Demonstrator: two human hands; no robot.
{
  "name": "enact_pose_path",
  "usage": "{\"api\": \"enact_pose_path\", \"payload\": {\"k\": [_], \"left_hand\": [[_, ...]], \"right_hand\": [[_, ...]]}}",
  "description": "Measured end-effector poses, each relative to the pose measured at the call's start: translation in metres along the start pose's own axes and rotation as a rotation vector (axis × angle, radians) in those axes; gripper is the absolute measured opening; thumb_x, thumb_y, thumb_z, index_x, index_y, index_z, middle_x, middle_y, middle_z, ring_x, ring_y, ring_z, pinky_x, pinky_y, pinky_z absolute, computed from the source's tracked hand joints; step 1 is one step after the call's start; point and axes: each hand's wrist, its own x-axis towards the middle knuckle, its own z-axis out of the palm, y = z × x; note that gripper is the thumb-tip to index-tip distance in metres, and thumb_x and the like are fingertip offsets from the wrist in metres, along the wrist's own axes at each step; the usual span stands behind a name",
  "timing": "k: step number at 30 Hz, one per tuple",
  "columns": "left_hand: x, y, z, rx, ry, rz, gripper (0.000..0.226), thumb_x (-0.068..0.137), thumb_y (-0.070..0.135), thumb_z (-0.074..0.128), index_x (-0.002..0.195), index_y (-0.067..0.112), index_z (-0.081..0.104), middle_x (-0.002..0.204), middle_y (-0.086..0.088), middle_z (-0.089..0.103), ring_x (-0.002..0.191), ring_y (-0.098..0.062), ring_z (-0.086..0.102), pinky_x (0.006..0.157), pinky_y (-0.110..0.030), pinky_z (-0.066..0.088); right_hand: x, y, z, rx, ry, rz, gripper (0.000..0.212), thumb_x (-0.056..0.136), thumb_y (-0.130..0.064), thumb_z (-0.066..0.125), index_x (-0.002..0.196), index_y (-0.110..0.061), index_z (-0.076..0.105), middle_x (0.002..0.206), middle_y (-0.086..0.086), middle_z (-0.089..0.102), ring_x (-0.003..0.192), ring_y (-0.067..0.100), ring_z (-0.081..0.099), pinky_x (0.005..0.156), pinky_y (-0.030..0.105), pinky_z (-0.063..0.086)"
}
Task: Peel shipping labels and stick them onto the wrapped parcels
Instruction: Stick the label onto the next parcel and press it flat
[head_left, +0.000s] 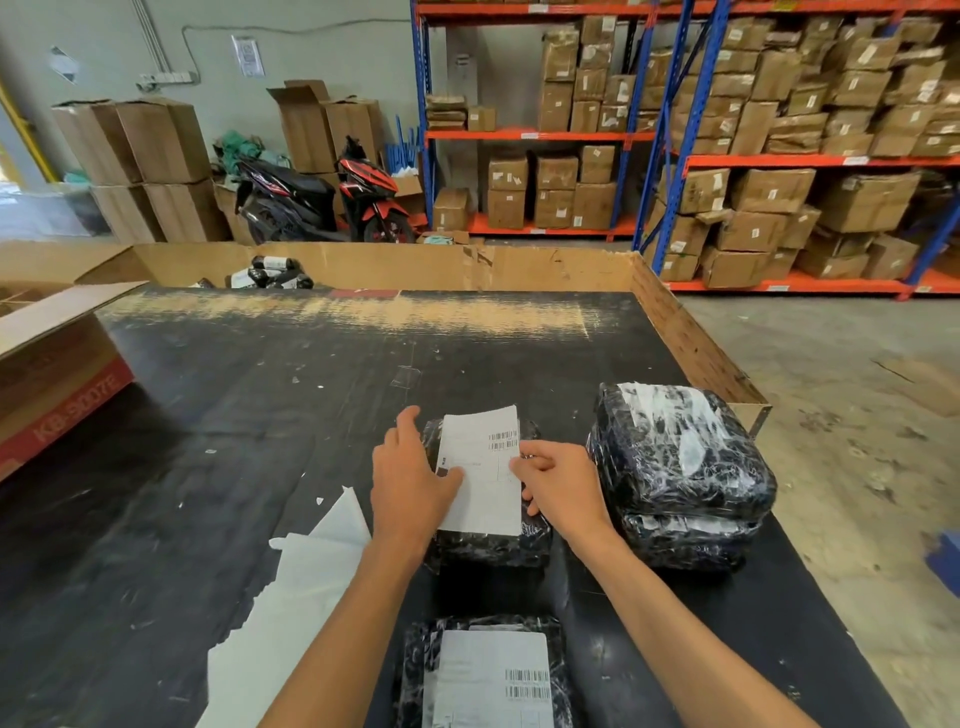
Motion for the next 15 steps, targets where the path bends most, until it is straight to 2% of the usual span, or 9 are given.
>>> {"api": "enact_pose_path", "payload": {"k": [1,2,3,5,7,9,11,13,15], "left_hand": [[0.0,-0.001,-0.001,0.007,-0.011,0.019,0.08,0.076,0.023,0.079,0.143,0.022,0.035,0.132,-0.003,0.051,0.119,-0.026,0.05,0.083,-0.038,0.048],[0.0,-0.001,-0.002,0.006,-0.029,0.06,0.077,0.079,0.024,0.077,0.143,0.024,0.036,0.138,-0.003,0.046,0.124,-0.026,0.046,0.088,-0.04,0.048],[-0.001,-0.002,-0.001,0.004,-0.052,0.115,0.071,0.082,0.025,0.074,0.143,0.025,0.038,0.143,-0.003,0.04,0.128,-0.027,0.042,0.093,-0.041,0.047],[-0.003,-0.004,0.003,0.001,-0.111,0.213,0.061,0.09,0.028,0.066,0.145,0.027,0.038,0.155,-0.003,0.028,0.14,-0.027,0.029,0.106,-0.043,0.04],[-0.003,-0.008,0.009,0.039,-0.194,0.256,0.057,0.098,0.036,0.054,0.151,0.029,0.033,0.163,-0.002,0.016,0.148,-0.026,0.014,0.115,-0.046,0.031],[-0.003,-0.015,0.015,0.149,-0.285,0.241,0.054,0.102,0.045,0.038,0.154,0.034,0.026,0.166,0.002,0.008,0.151,-0.026,0.007,0.116,-0.048,0.03],[-0.003,-0.02,0.017,0.207,-0.339,0.19,0.053,0.102,0.052,0.025,0.153,0.041,0.021,0.166,0.009,0.005,0.149,-0.032,0.013,0.112,-0.053,0.035],[-0.002,-0.023,0.018,0.208,-0.352,0.163,0.053,0.101,0.056,0.019,0.152,0.046,0.018,0.164,0.016,0.003,0.143,-0.038,0.025,0.106,-0.058,0.039],[0.001,-0.024,0.018,0.219,-0.359,0.141,0.053,0.1,0.058,0.017,0.152,0.048,0.015,0.163,0.019,0.002,0.14,-0.041,0.028,0.101,-0.062,0.041]], "right_hand": [[0.001,0.0,0.0,-0.017,-0.008,-0.005,0.038,0.094,-0.014,0.066,0.131,-0.013,0.066,0.093,-0.002,0.073,0.05,0.007,0.062,0.045,0.021,0.053],[0.003,-0.001,0.0,-0.046,-0.008,0.007,0.049,0.094,-0.018,0.067,0.141,-0.015,0.056,0.114,-0.002,0.062,0.053,0.01,0.064,0.046,0.02,0.052],[0.005,-0.001,0.0,-0.076,-0.003,0.023,0.058,0.094,-0.022,0.068,0.148,-0.018,0.047,0.123,-0.004,0.047,0.053,0.012,0.063,0.046,0.019,0.05],[0.005,-0.001,0.001,-0.135,0.026,-0.017,0.061,0.094,-0.025,0.067,0.149,-0.026,0.039,0.124,-0.006,0.037,0.055,0.008,0.059,0.05,0.015,0.047],[0.0,0.0,0.003,-0.244,0.061,-0.141,0.05,0.095,-0.026,0.064,0.142,-0.028,0.048,0.119,-0.009,0.041,0.065,0.005,0.057,0.058,0.015,0.048],[-0.005,0.003,0.005,-0.374,0.008,-0.21,0.034,0.096,-0.028,0.061,0.131,-0.028,0.059,0.114,-0.011,0.046,0.075,0.005,0.059,0.072,0.026,0.054],[-0.007,0.007,0.006,-0.448,-0.079,-0.229,0.029,0.098,-0.029,0.059,0.126,-0.027,0.063,0.11,-0.011,0.048,0.069,0.006,0.057,0.078,0.034,0.054],[-0.004,0.008,0.005,-0.472,-0.112,-0.237,0.031,0.099,-0.029,0.056,0.13,-0.028,0.06,0.111,-0.01,0.047,0.063,0.006,0.054,0.074,0.034,0.052],[0.001,0.008,0.005,-0.514,-0.146,-0.242,0.037,0.099,-0.03,0.052,0.136,-0.03,0.053,0.11,-0.008,0.043,0.062,0.007,0.053,0.068,0.032,0.046]]}}
